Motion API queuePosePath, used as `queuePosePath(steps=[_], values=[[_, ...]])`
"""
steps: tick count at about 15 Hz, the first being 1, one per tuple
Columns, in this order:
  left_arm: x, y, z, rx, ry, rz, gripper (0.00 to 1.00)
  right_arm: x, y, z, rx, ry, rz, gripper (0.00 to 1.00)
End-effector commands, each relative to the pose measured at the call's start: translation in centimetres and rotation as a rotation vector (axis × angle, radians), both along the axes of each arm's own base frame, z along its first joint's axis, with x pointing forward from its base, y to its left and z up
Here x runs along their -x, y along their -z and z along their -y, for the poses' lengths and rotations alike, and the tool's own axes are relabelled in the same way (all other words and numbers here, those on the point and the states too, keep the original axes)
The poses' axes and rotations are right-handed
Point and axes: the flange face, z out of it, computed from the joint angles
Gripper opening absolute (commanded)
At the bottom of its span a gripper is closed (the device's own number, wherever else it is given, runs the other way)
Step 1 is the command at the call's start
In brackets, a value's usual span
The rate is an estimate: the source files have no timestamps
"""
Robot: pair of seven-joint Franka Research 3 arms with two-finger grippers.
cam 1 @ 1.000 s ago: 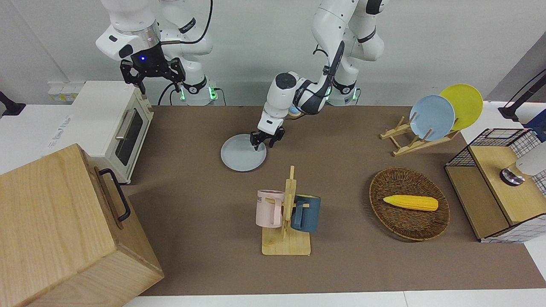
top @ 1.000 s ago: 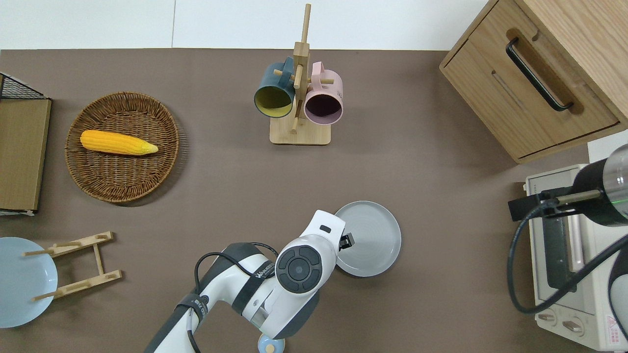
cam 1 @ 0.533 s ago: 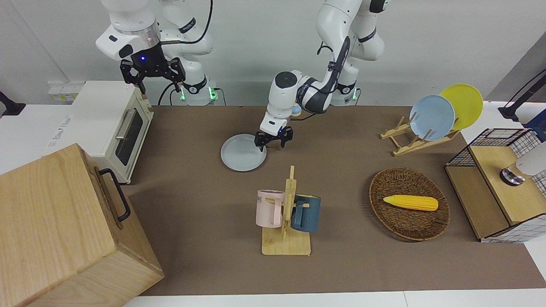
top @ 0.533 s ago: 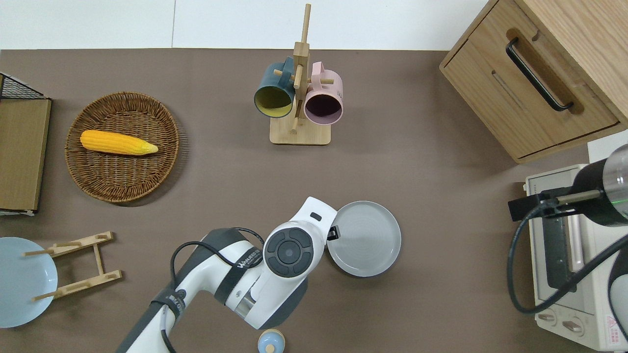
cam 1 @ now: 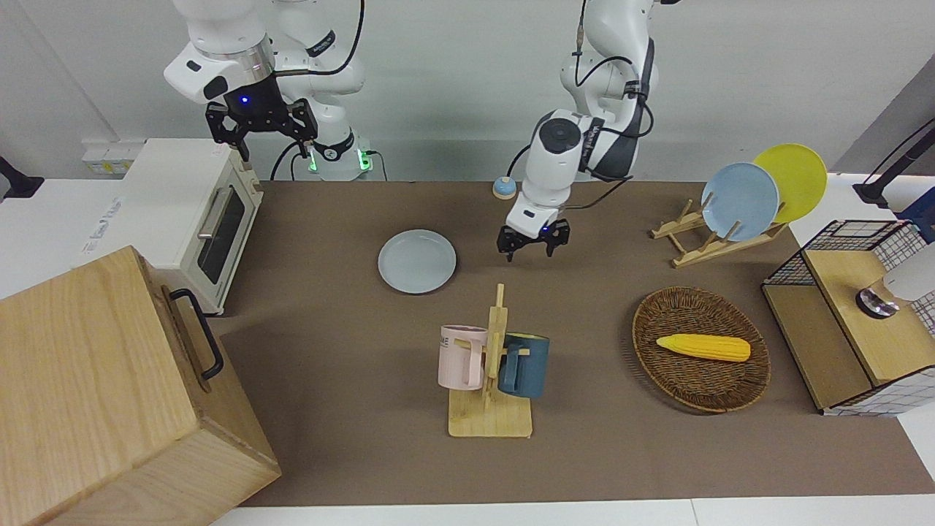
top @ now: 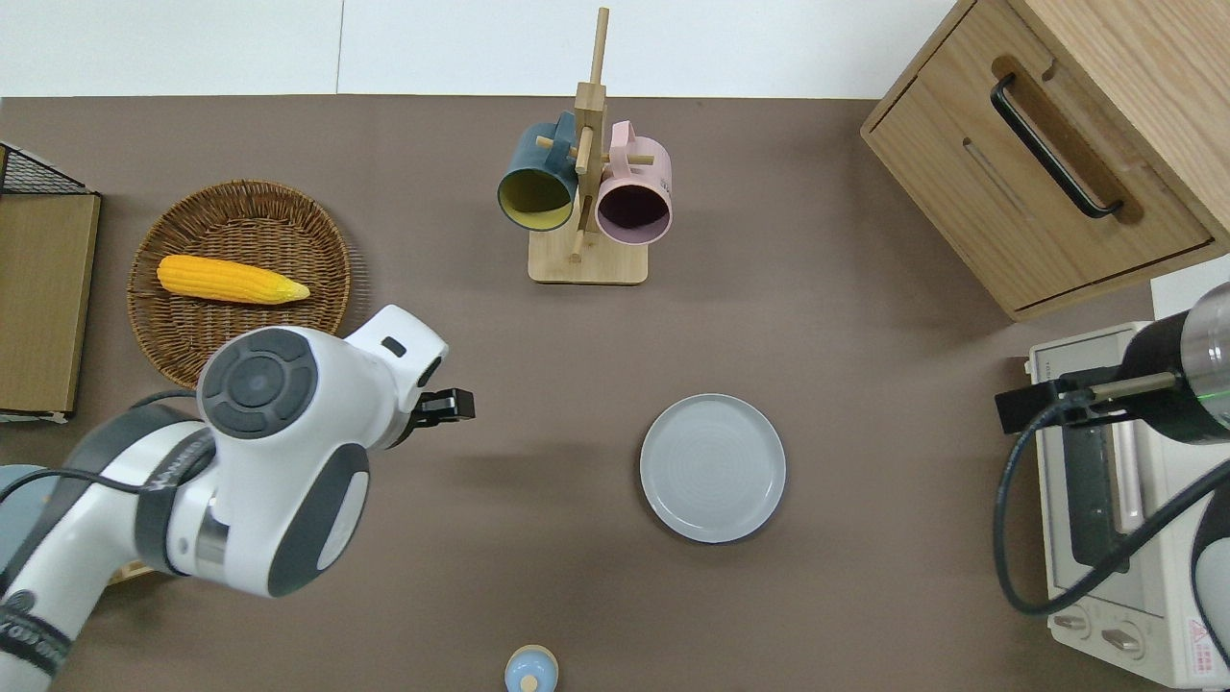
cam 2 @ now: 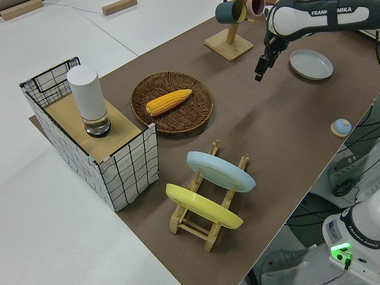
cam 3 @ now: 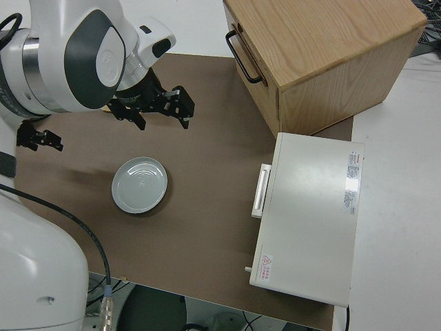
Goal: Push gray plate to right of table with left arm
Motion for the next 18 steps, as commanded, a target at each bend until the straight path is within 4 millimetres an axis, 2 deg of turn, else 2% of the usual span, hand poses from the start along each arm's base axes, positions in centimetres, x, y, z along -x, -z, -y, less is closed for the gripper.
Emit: queuePosePath(steps=[1, 5, 7, 9, 10, 13, 15, 17, 18], values=[[-0.5, -4.6, -3.6, -0.004, 0.045, -0.030, 0.99, 0.5, -0.2, 0.1, 0.001, -0.004, -0.006, 0.996], [-1.3, -10.4, -7.3, -0.013, 0.047, -0.096, 1.00, 0.5, -0.2, 0.1, 0.001, -0.004, -0.006, 0.996], [-0.5, -14.4, -9.5, -0.013, 0.034, -0.090, 0.99, 0.5, -0.2, 0.1, 0.003, -0.004, -0.006, 0.996], [0.2, -17.0, -11.4, -0.008, 0.009, -0.094, 0.99, 0.5, -0.2, 0.1, 0.001, -0.004, -0.006, 0.996], [0.6, -18.9, -12.2, -0.004, -0.004, -0.077, 0.99, 0.5, -0.2, 0.1, 0.003, -0.004, -0.006, 0.996], [1.7, -24.0, -12.4, -0.001, -0.009, -0.077, 0.99, 0.5, -0.2, 0.1, 0.001, -0.004, -0.006, 0.996], [2.3, -24.9, -12.5, -0.001, -0.012, -0.083, 0.99, 0.5, -0.2, 0.1, 0.003, -0.004, -0.006, 0.996], [3.4, -26.9, -12.9, -0.007, -0.019, -0.043, 0.99, 0.5, -0.2, 0.1, 0.003, -0.004, -0.006, 0.996], [3.4, -26.9, -12.8, -0.014, -0.024, -0.042, 1.00, 0.5, -0.2, 0.1, 0.003, -0.004, -0.006, 0.996]])
